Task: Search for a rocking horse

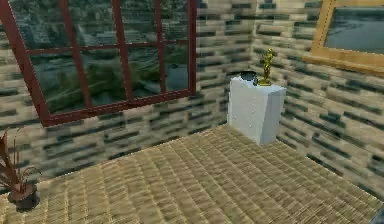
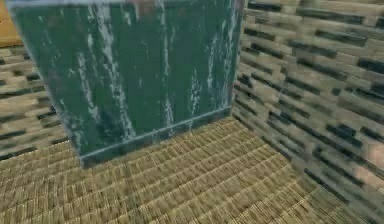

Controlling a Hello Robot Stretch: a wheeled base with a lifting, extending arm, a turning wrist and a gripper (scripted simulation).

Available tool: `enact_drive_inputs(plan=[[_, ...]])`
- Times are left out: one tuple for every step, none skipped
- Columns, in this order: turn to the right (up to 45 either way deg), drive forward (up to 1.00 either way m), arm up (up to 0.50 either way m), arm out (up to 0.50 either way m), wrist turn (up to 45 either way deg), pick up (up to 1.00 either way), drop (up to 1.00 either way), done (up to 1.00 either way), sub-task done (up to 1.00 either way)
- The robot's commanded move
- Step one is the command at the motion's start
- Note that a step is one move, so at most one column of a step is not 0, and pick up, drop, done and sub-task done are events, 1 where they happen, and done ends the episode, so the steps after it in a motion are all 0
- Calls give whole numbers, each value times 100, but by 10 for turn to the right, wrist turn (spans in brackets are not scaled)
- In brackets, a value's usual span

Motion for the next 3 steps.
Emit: enact_drive_inputs(plan=[[-450, 0, 0, 0, 0, 0, 0, 0, 0], [-450, 0, 0, 0, 0, 0, 0, 0, 0], [-270, 0, 0, 0, 0, 0, 0, 0, 0]])
